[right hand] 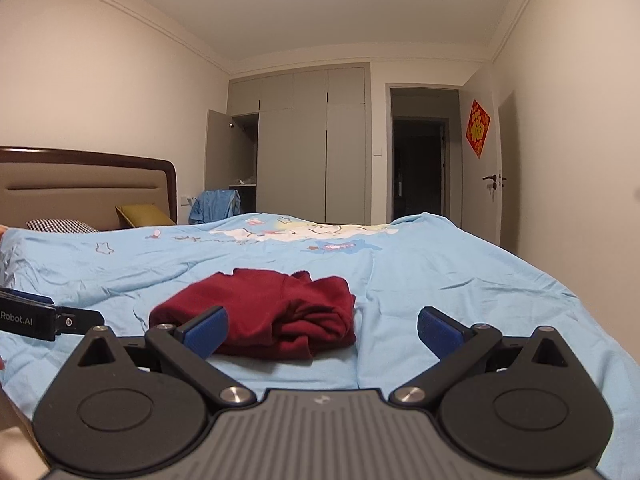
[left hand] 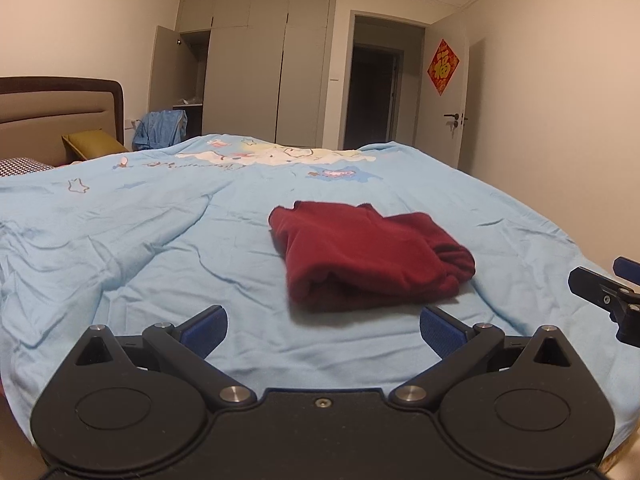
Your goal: Fold small clothes
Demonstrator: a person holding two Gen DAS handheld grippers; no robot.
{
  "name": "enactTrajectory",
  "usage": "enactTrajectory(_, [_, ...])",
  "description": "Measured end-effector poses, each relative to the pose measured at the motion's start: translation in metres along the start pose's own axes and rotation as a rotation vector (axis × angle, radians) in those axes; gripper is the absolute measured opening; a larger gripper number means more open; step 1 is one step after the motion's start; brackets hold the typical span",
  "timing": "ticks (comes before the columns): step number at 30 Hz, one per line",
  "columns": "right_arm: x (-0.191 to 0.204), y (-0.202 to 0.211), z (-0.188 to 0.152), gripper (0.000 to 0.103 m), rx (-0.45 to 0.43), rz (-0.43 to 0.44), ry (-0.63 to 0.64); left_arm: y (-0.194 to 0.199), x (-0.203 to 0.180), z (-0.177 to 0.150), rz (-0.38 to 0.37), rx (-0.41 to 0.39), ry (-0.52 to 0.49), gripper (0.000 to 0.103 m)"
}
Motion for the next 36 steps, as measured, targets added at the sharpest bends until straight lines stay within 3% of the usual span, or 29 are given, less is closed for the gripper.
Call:
enactTrajectory(11, [0.009, -0.004, -0.022, 0.103, 0.016, -0.011, 0.001, -0.005, 0.004, -0.015, 0.012, 0.024, -0.001, 0.102])
enactTrajectory(36, [0.005, -0.008, -0.023, 0.103, 0.021, -0.015, -0.008, -0.009, 0.003, -0.018, 0.009, 0.037, 0.006, 0.102])
Point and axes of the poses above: each gripper's, at about its wrist camera, not at the fingertips, and y roughly against the way its jaws point, x to its left, z to its top, the point moved 7 cm from there along -y, roughly the way its jaws point, and after that the axes turned 15 degrees about z, right-handed, at the moved point
